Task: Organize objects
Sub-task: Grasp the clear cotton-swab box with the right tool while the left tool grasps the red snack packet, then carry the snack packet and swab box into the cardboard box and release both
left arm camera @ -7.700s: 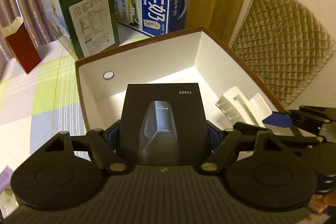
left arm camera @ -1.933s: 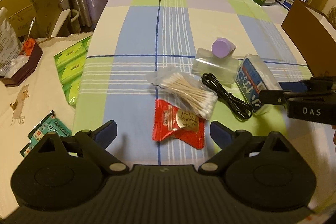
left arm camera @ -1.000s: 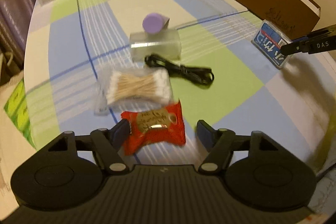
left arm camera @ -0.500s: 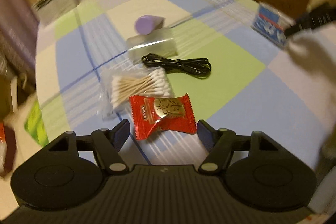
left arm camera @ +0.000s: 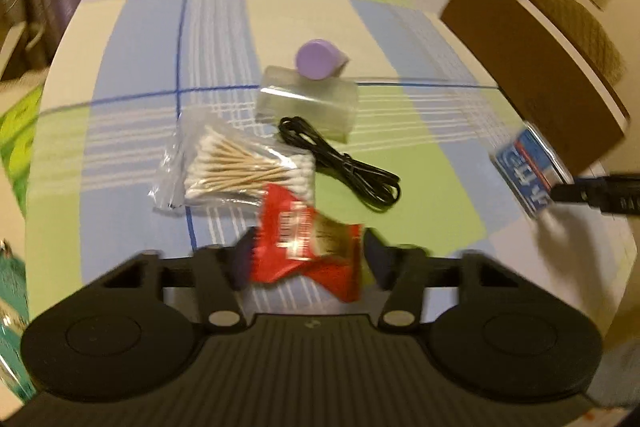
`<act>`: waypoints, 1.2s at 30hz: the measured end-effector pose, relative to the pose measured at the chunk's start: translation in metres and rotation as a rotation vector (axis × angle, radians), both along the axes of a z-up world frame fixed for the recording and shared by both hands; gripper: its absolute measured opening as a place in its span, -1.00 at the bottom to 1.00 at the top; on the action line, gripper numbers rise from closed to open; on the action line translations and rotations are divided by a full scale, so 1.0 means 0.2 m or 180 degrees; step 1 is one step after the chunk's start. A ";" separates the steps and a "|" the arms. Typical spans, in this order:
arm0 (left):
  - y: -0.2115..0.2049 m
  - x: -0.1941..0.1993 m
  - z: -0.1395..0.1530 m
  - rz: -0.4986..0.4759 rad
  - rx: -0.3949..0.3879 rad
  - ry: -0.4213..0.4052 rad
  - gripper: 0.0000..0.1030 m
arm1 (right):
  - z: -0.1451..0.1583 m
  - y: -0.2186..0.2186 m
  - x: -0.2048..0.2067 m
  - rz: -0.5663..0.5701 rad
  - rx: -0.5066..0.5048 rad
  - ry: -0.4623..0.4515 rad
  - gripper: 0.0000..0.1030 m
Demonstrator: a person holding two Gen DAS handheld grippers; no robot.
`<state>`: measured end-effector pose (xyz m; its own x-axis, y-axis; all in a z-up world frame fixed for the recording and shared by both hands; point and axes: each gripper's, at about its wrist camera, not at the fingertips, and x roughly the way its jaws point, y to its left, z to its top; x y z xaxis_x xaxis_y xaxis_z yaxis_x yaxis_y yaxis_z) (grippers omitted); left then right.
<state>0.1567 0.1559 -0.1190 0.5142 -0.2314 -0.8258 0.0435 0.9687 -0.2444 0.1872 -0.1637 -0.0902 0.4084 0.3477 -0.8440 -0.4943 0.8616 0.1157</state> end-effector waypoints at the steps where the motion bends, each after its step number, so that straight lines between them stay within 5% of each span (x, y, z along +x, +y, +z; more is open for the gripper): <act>1: -0.01 0.00 0.00 0.0031 -0.0018 0.0002 -0.28 | 0.00 0.01 0.01 0.0023 0.0003 0.0002 -0.44; 11: -0.09 -0.05 0.07 0.0186 -0.0024 -0.0050 -0.63 | -0.04 0.08 0.07 0.0301 -0.0113 -0.0111 -0.38; 20: -0.18 -0.05 0.11 0.0255 0.0036 -0.0024 -0.63 | -0.07 0.09 0.04 0.0564 -0.0139 -0.0185 -0.48; 36: -0.57 -0.04 0.38 0.0061 -0.0113 -0.0279 -0.63 | 0.27 -0.28 -0.03 0.0473 0.0500 -0.0226 -0.48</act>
